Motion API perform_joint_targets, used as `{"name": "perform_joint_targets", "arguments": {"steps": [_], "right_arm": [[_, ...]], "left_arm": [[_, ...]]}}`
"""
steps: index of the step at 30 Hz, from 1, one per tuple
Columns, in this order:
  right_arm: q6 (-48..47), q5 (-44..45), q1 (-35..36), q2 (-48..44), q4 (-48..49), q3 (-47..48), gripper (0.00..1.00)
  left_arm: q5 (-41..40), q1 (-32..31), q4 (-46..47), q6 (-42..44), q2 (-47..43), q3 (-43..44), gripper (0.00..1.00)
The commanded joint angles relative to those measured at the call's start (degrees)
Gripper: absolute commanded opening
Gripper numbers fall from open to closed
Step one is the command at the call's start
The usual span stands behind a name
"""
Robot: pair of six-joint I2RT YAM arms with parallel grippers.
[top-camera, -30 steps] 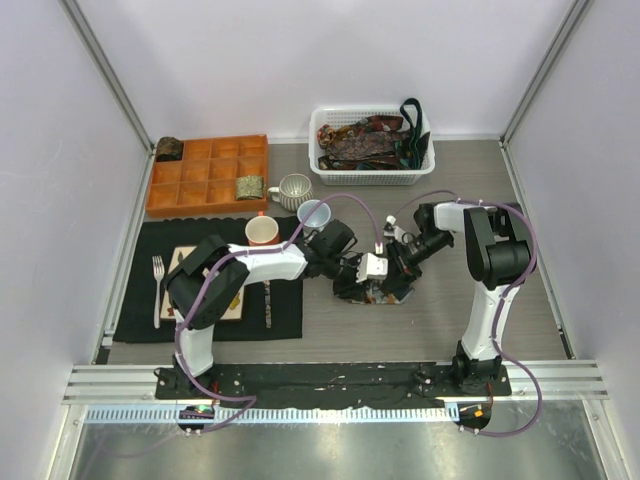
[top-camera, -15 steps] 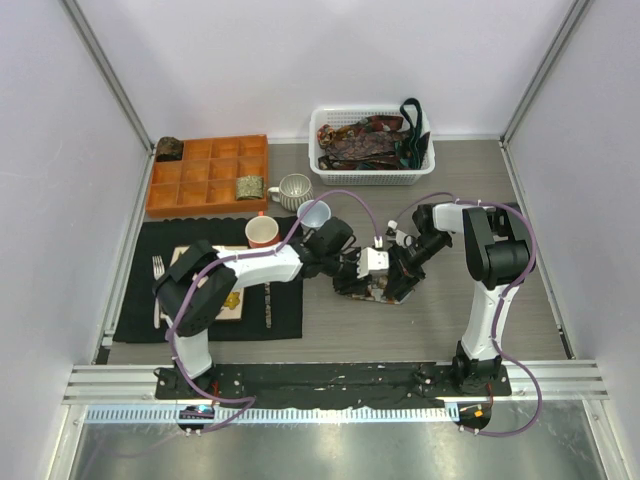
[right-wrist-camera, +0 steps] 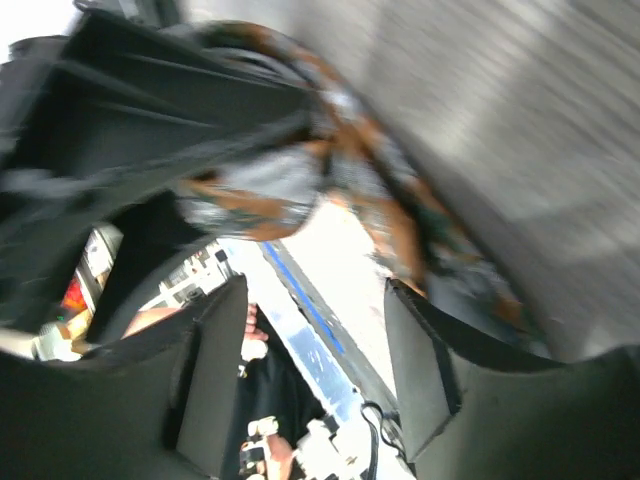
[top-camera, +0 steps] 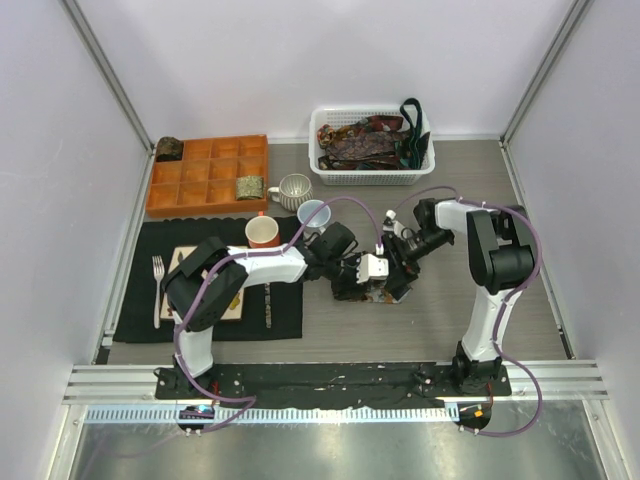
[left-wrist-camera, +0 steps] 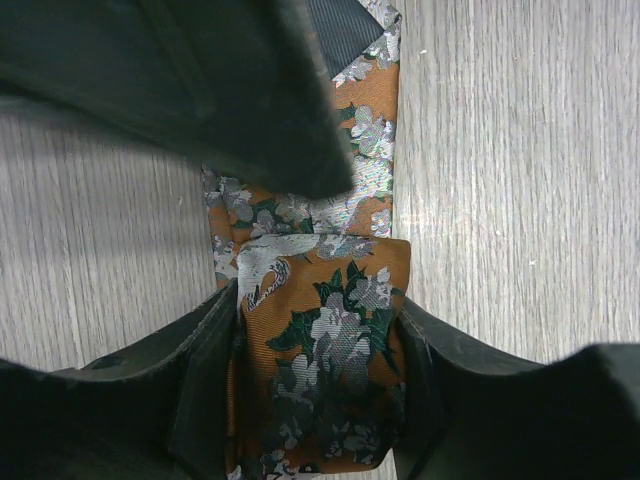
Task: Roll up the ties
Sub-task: Roll the tie at the center of the board.
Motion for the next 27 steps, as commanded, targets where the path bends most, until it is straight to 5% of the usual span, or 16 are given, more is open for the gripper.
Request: {"name": "perform_joint_targets", "arguments": {"steps": [1, 16, 27], "right_arm": [[-0.8, -7.9, 1.9, -3.5, 0.2, 3.1, 0.63], [3.9, -2.6, 7.3, 1.8, 5.5, 3.5, 0.53], [5.9, 2.5, 3.7, 5.5, 7.0, 1.8, 0.02]], "left_arm": [[-2.1, 0.6, -4.3, 1.1, 2.0, -0.2, 0.56], [-1.9, 0.5, -3.9, -0.1, 2.7, 0.5, 0.52], [-1.1, 0.5, -4.1, 0.1, 1.5, 0.8, 0.59]]}}
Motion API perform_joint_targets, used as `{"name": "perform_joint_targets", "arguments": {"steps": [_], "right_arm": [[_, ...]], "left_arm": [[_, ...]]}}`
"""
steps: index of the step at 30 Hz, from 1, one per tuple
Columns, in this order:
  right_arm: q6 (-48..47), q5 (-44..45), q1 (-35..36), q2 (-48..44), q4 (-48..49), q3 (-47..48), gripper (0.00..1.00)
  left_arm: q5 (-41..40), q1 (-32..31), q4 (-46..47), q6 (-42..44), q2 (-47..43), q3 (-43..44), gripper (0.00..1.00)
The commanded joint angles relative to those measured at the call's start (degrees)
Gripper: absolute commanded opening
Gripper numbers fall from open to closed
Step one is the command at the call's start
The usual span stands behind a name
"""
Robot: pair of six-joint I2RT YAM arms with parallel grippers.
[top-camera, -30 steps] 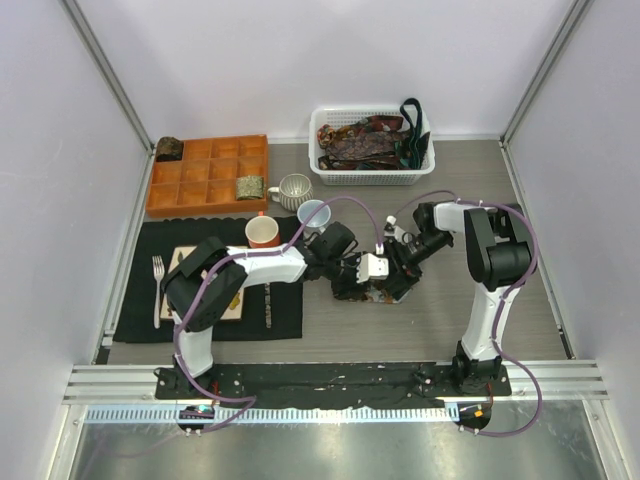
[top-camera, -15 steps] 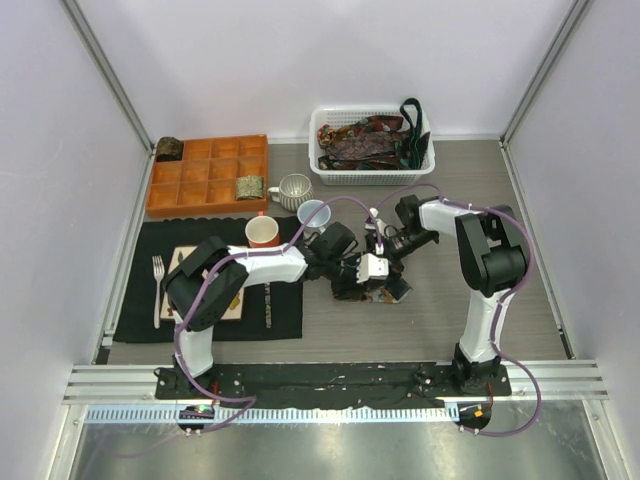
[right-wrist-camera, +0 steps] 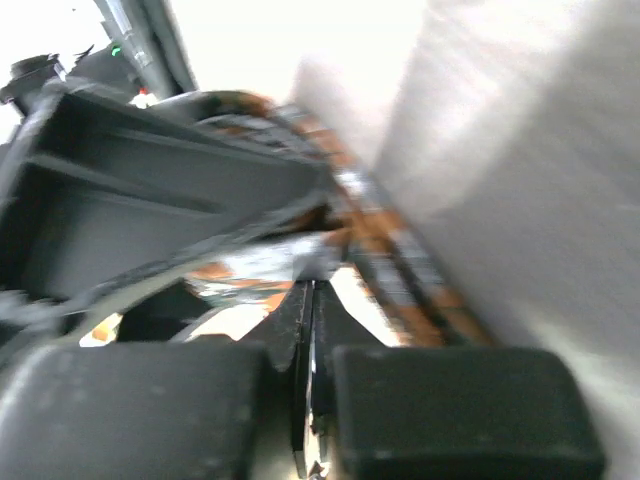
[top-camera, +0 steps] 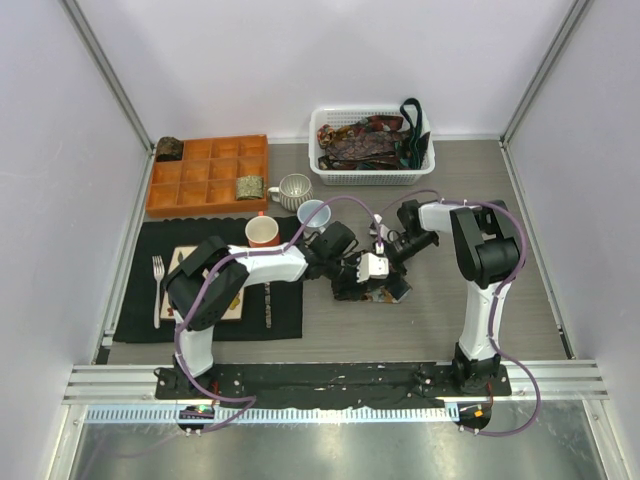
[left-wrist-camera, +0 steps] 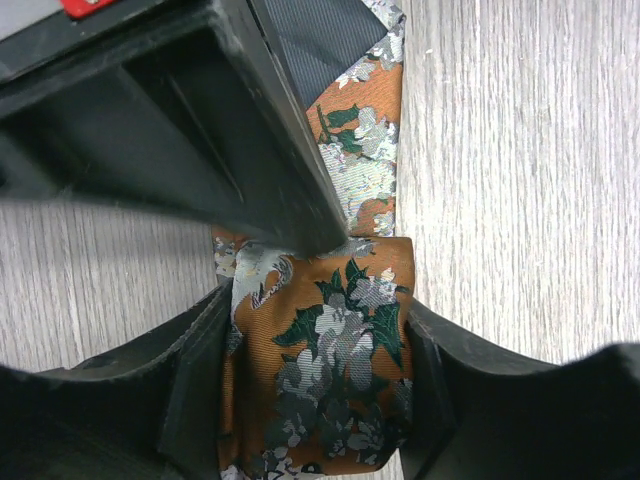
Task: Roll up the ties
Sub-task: Roll the tie at the center of the board.
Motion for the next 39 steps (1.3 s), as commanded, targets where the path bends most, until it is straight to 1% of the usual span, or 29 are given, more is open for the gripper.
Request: {"name": "perform_joint_targets", "arguments": {"steps": [1, 5, 6, 7, 10, 11, 12, 15, 17, 20, 24, 26, 31, 34, 35, 37, 39], "right_arm": [[-1.7, 6.6, -2.3, 2.0, 1.9, -0.5, 0.01], [-3.0, 6.9, -3.4, 2.0, 1.2, -1.6, 0.01], [-3.1, 6.6, -3.5, 1.9, 0.8, -1.8, 0.01], [-4.0, 4.1, -3.7, 1.5, 0.6, -1.6, 0.01], [-4.7, -0.6, -3.8, -1.2, -0.3, -1.3, 0.19], [-5.0, -2.4, -3.8, -2.3, -0.3, -1.3, 0.25], [-5.0, -3.3, -3.8, -3.2, -0.3, -1.1, 0.37], [-4.0, -6.3, -3.6, -5.6, 0.2, -0.7, 0.5], [-3.2, -7.0, -3.1, -5.8, 0.5, -0.6, 0.52], [-2.5, -7.6, -1.7, -5.3, 1.0, -0.8, 0.53], [-1.0, -6.9, -0.2, -3.8, 3.0, -1.9, 0.52], [-0.3, -6.1, 0.2, -3.0, 4.8, -1.9, 0.49], [0.2, -2.5, 0.3, 0.4, 5.2, -1.2, 0.37], [0.0, -1.1, 0.2, 1.1, 5.0, -1.3, 0.24], [-0.1, -1.0, 0.2, 1.1, 4.8, -1.3, 0.13], [-0.9, 0.2, 0.1, 1.3, 4.0, -1.3, 0.02], [-1.6, 0.9, -0.2, 1.5, 3.4, -1.4, 0.01]], "left_arm": [[-1.4, 0.5, -3.6, 0.4, 0.8, 0.3, 0.6], [-0.9, 0.7, -3.5, 0.2, 0.9, 1.2, 0.62], [-0.8, 0.6, -3.6, 0.2, 1.2, 1.5, 0.61], [-0.6, 0.7, -3.8, 0.2, 1.4, 1.8, 0.53], [-0.3, 0.6, -4.3, 0.1, 2.1, 1.5, 0.4], [-0.3, 0.7, -4.1, 0.1, 2.0, 1.2, 0.39], [-0.3, 0.6, -4.0, 0.2, 2.0, 0.6, 0.38], [-0.8, 0.6, -3.3, 0.1, 1.8, -0.5, 0.39], [-1.0, 0.6, -3.0, 0.1, 1.9, -0.6, 0.4], [-1.3, 0.6, -2.8, -0.2, 2.2, -0.3, 0.42], [-1.3, 0.7, -2.4, -0.7, 2.1, -0.2, 0.45], [-1.3, 0.6, -2.4, -0.9, 2.1, -0.3, 0.46], [-1.0, 0.7, -2.2, -1.0, 1.6, -0.4, 0.49], [-0.7, 0.7, -2.2, -1.2, 1.5, -0.4, 0.5], [-0.4, 0.7, -2.3, -1.2, 1.4, -0.4, 0.5], [-0.2, 0.7, -2.3, -1.3, 1.2, -0.3, 0.52], [-0.3, 0.7, -2.4, -1.2, 1.1, -0.1, 0.54]]}}
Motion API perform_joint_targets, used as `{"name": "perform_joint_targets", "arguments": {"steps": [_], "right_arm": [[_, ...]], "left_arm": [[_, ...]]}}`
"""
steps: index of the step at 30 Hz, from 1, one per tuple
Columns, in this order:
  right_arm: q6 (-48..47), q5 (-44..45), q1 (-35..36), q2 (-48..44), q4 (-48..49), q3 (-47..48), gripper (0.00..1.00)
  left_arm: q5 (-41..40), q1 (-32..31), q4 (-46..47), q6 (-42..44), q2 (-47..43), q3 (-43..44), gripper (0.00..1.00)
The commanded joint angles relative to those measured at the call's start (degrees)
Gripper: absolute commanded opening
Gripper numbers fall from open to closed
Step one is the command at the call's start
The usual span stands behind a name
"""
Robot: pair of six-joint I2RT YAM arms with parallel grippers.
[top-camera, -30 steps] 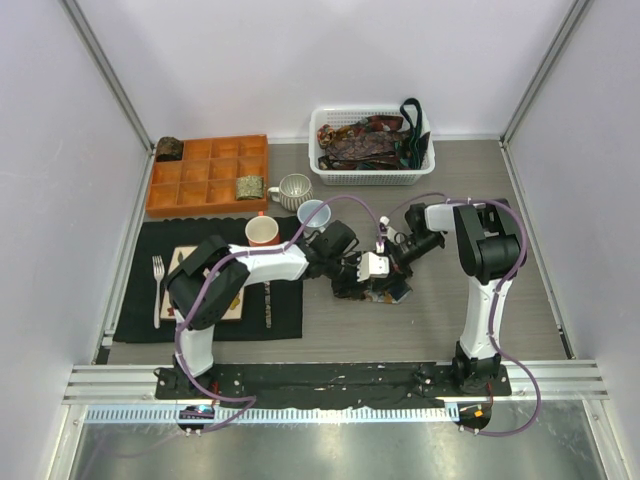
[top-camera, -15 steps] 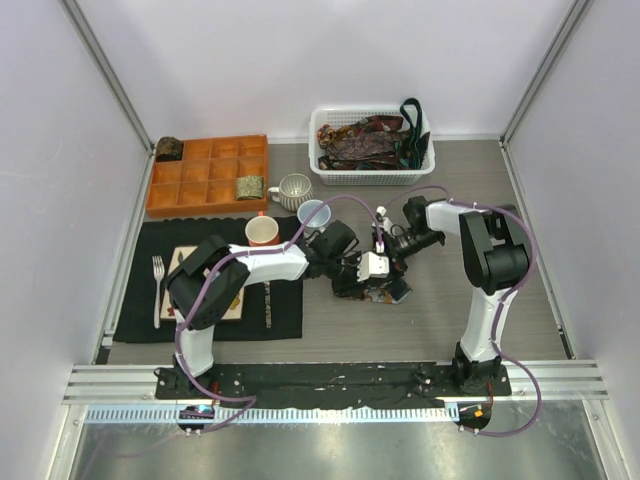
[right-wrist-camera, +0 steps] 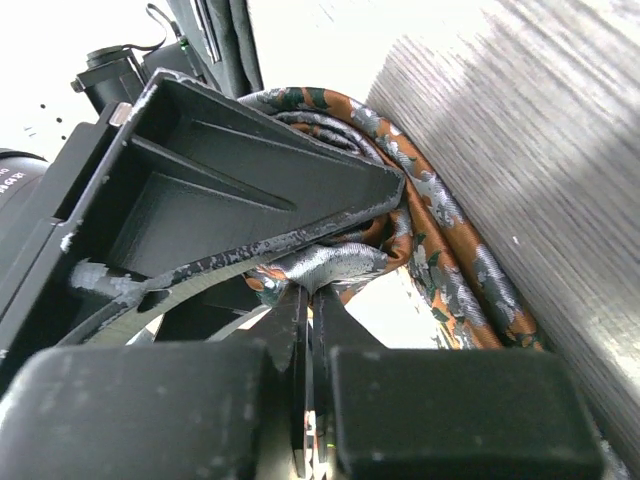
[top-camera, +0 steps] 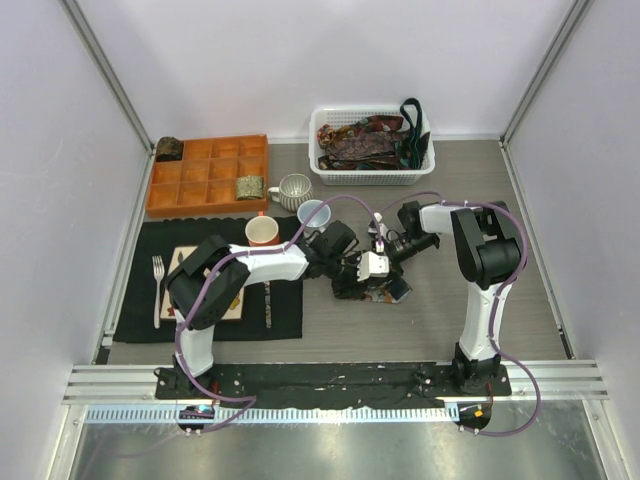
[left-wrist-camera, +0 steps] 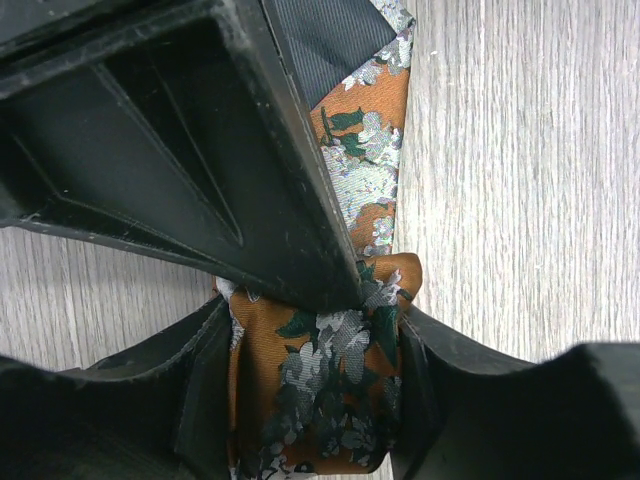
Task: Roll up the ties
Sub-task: Roll the tie at the center of the board.
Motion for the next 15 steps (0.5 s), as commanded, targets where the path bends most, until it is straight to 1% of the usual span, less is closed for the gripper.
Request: {"name": "perform_joint_targets", "arguments": {"steps": [1, 2, 4, 8, 15], "right_arm": [[-2.6, 7.6, -0.3, 1.6, 0.2, 0.1, 0.01], [-3.1, 8.1, -0.9, 1.8, -0.1, 0.1, 0.01], [-3.7, 8.5, -1.4, 1.8, -0.7, 0.0, 0.01], [-4.1, 10.6, -2.4, 1.8, -0.9, -0.2, 0.01], [-3.7, 13.0, -2.9, 2.3, -0.9, 0.4, 0.01]], "left_arm": [[-0.5, 0.5, -1.6, -0.2, 0.6, -0.8, 0.56], [-0.4, 0.7, -1.6, -0.2, 0.4, -0.5, 0.59], [-0.1, 0.9, -1.0, -0.3, 0.0, -0.5, 0.61], [0.3, 1.4, 1.0, -1.0, -1.4, -0.9, 0.72], [2.8, 1.3, 2.8, -2.4, -1.5, 0.1, 0.75]]}}
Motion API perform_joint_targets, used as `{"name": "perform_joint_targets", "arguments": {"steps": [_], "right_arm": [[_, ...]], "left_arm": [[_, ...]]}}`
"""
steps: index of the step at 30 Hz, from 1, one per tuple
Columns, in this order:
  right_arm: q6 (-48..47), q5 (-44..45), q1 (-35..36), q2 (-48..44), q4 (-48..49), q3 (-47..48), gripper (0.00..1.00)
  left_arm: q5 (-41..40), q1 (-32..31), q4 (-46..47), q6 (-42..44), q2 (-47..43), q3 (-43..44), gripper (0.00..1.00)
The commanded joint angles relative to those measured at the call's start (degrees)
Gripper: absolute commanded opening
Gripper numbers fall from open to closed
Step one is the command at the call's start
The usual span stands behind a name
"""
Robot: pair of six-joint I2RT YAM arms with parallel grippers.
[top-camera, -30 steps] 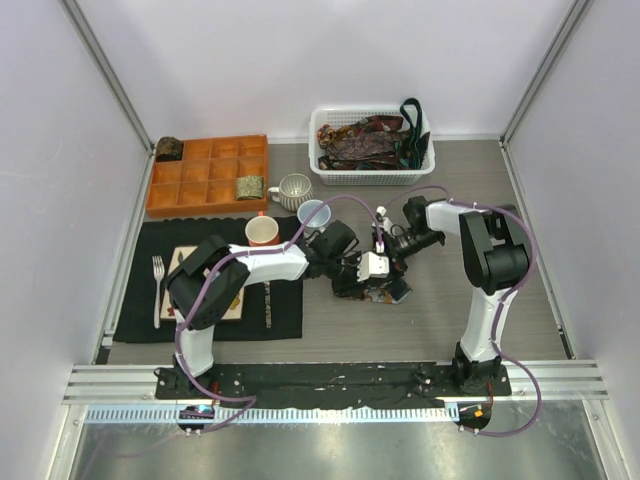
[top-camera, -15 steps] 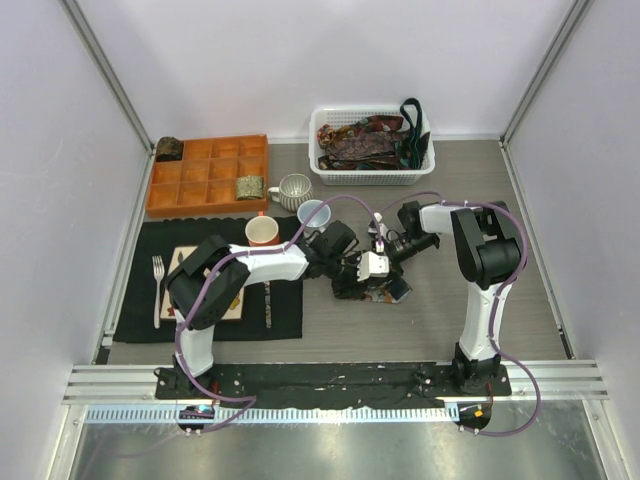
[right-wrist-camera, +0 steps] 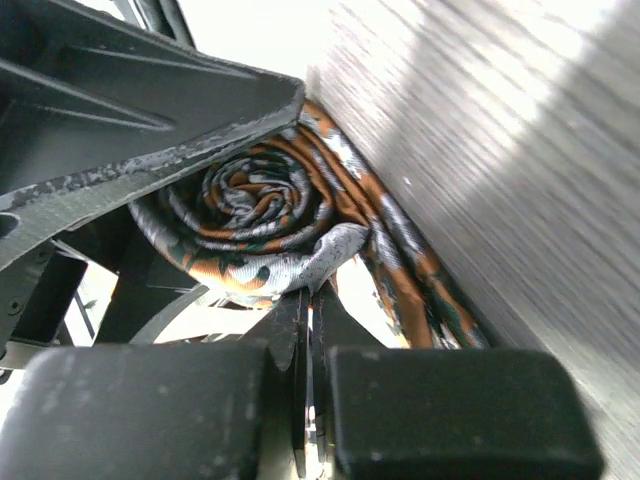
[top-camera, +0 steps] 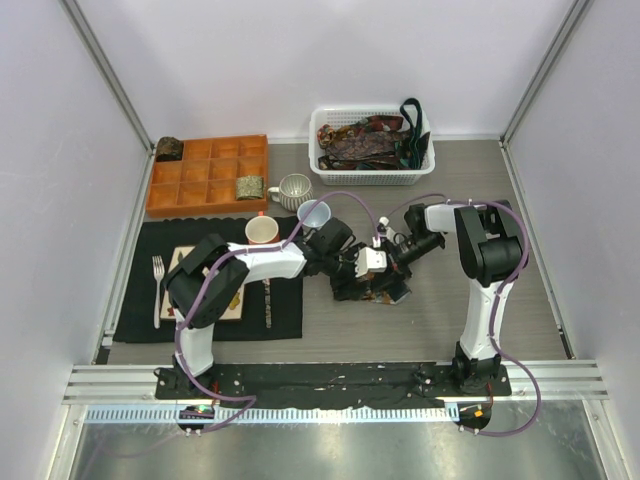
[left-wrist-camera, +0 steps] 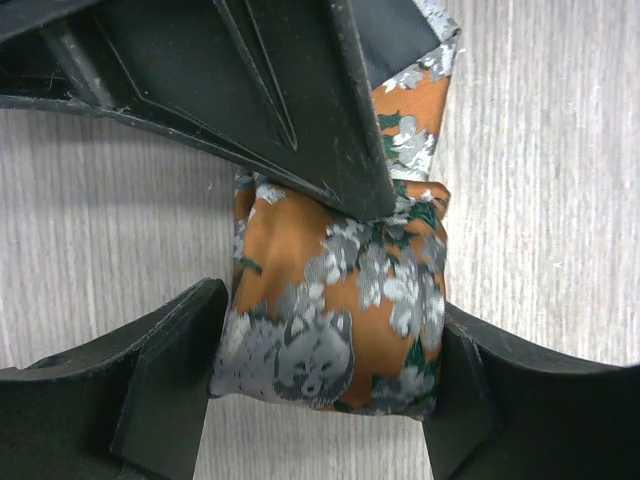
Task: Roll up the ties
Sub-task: Roll the tie at the center of the board.
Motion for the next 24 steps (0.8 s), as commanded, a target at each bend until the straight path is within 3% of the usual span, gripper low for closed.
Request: {"name": "perform_joint_targets", "arguments": {"steps": [1, 4, 11, 14, 15, 24], "right_arm": [[-1.7, 7.9, -0.2, 1.6, 2.6, 0.7, 0.01], [-1.0, 8.9, -0.3, 2.1, 2.7, 1.1, 0.01], [-0.2, 9.1, -0.3, 2.8, 3.2, 4.1, 0.01], [-2.2, 5.6, -0.6, 1.8, 0.5, 5.8, 0.18], [-3.0, 4.3, -0.8, 1.1, -0.4, 5.9, 0.28], [-12.2, -5.9, -1.2, -6.6, -9.9, 3.6, 0.6]], "left_arm": [[3.2, 0.2, 1.8, -1.7, -1.2, 0.5, 0.74], [5.2, 0.1, 2.3, -2.3, -0.7, 1.2, 0.7], [4.7, -0.8, 1.4, -2.9, 0.2, 1.6, 0.49], [2.4, -0.9, -0.7, -2.9, 0.1, 1.1, 0.39], [1.8, -1.0, -1.7, -3.0, -0.1, 0.9, 0.38], [-4.1, -1.8, -4.6, -3.2, 1.1, 0.3, 0.38]]}}
